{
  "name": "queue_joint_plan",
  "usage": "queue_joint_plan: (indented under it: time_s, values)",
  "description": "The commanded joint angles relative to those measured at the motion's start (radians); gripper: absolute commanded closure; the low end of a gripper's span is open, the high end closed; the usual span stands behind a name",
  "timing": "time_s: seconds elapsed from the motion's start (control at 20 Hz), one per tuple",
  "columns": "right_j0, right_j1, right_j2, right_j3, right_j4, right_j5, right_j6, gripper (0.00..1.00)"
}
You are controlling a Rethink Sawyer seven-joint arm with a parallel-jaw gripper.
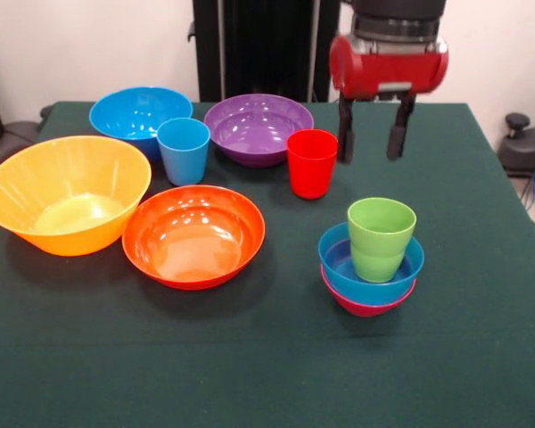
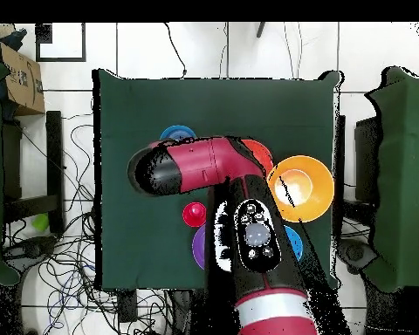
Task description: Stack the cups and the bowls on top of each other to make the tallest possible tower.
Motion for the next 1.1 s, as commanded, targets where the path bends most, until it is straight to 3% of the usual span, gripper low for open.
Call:
queue_joint_plan:
  time_s: [0.05,0.2,0.6,1.1]
  values:
    - [0.028,0.117,0.002,-0.015,-0.107,-0.068,0.018,0.00]
    - [0.010,0.139,0.030,-0.004,-0.093,-0.111,0.020,0.00]
    - [0.023,0.168,-0.003,-0.025,-0.119,-0.135,0.014,0.00]
    - [0.023,0.152,-0.026,-0.017,-0.123,-0.128,0.004,0.00]
